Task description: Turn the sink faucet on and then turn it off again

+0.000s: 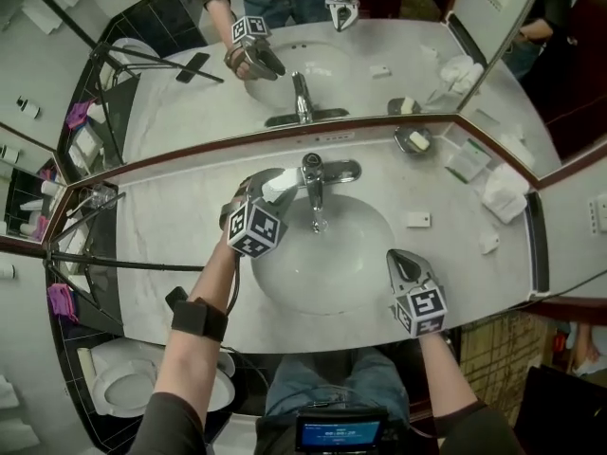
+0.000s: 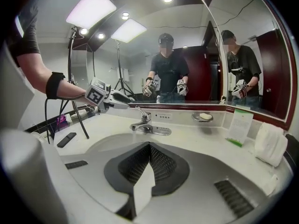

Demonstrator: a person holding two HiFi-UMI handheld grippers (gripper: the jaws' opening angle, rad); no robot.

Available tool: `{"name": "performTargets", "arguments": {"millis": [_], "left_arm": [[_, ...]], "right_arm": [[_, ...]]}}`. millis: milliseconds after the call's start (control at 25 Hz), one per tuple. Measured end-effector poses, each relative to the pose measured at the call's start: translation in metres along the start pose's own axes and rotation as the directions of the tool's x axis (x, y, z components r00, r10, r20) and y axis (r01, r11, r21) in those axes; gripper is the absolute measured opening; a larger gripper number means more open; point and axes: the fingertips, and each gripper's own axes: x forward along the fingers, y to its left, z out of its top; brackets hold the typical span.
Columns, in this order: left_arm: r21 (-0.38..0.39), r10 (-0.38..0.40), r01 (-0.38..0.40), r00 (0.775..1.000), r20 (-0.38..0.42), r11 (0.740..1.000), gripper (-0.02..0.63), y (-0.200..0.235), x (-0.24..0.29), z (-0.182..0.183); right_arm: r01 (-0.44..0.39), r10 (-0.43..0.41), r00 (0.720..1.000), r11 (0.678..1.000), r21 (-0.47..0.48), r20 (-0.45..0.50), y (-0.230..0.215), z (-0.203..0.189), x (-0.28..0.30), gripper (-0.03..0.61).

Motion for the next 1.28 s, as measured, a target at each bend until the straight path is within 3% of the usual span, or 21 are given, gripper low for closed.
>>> {"name": "performTargets", "arguments": {"millis": [200, 400, 640, 1120, 1280], "left_arm": [[-0.175, 0.086, -0.081, 0.996, 0.023, 0.981, 0.010, -0.003, -0.054, 0.008], [-0.349, 0.123, -0.100, 0.991, 0.044, 0.932, 0.003, -0.019, -0.100, 0.020], [-0.544, 0.177, -0.143, 0.984, 0.011, 0.827, 0.002, -0.038, -0.145, 0.008], [-0.716, 0.255, -0.240, 0.963, -0.089, 0.655, 0.002, -0.077, -0.204, -0.062], [-0.718, 0.274, -0.256, 0.957, -0.094, 0.647, 0.002, -0.077, -0.210, -0.069]], "right_arm": [[-0.023, 0.023, 1.000, 0.999, -0.024, -0.005, 0.006, 0.014, 0.003, 0.017], [-0.042, 0.041, 0.999, 0.998, -0.045, -0.007, 0.010, 0.024, 0.004, 0.017], [-0.052, 0.050, 0.998, 0.997, -0.062, -0.023, 0.007, 0.028, -0.001, 0.017], [-0.070, 0.067, 0.997, 0.992, -0.101, -0.026, 0.010, 0.034, -0.010, 0.017], [-0.077, 0.073, 0.997, 0.991, -0.106, -0.035, 0.012, 0.031, -0.009, 0.017]]}}
